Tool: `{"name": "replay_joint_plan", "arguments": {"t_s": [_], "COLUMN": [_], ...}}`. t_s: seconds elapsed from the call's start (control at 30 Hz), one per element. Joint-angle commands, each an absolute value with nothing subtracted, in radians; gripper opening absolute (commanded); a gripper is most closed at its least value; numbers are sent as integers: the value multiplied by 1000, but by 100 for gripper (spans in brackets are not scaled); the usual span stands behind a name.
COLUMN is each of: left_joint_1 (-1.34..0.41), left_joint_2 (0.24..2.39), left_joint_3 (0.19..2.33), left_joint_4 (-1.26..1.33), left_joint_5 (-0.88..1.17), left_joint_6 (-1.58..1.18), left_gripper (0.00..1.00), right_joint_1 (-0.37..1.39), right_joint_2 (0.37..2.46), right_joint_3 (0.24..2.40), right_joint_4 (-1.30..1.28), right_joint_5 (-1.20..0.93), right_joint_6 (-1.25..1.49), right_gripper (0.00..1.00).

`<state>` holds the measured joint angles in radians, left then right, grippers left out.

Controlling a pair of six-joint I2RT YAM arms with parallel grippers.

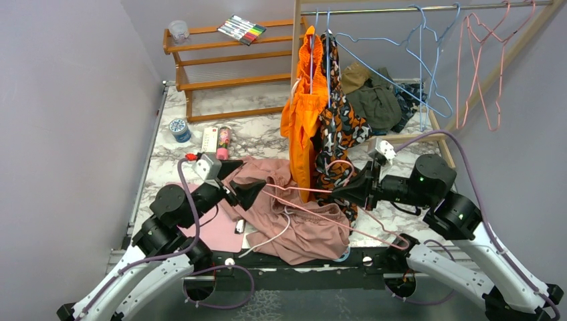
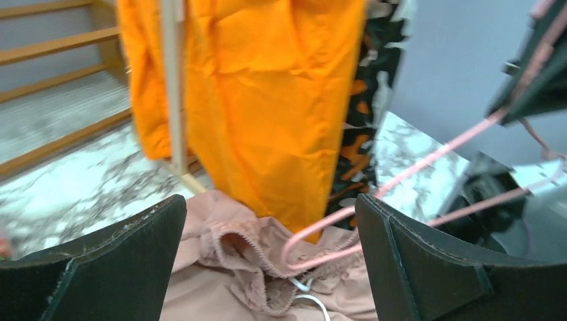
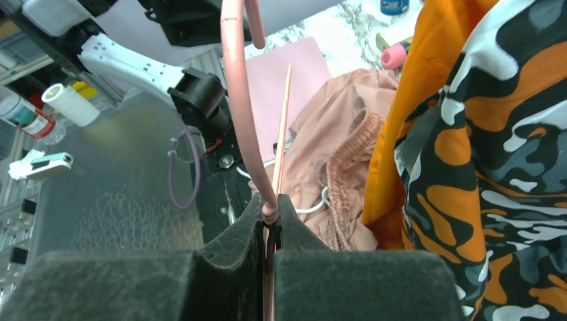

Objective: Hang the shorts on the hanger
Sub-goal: Hang the shorts on the hanger.

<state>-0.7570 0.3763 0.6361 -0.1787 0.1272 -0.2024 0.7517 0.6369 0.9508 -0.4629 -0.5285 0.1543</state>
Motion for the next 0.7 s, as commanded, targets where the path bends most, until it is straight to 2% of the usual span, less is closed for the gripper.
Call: {"name": "replay_joint_plan", "arguments": {"t_s": [0.0,0.2,0.47,0.67], "left_joint_1": [-761,-761,-761,-761], "left_joint_2": [422,685,848,882], "left_joint_3": [645,742,733,705], "left_joint_4": [-312,-514,-495,-411], "left_joint_5": [-138,-252,-286,-216], "left_joint_6": [-255,-218,-255,-204], "left_gripper": [99,99,99,86], "right_joint_1": [756,755,755,755], "right_joint_2": [658,655,637,638], "right_joint_3": [981,1008,1009,1013], "right_joint_4": [-571,-620,-650,-657], "right_joint_5": [-524,-477,-444,-426], "right_joint_6": [81,39,30,20], "right_gripper": [1,1,1,1]}}
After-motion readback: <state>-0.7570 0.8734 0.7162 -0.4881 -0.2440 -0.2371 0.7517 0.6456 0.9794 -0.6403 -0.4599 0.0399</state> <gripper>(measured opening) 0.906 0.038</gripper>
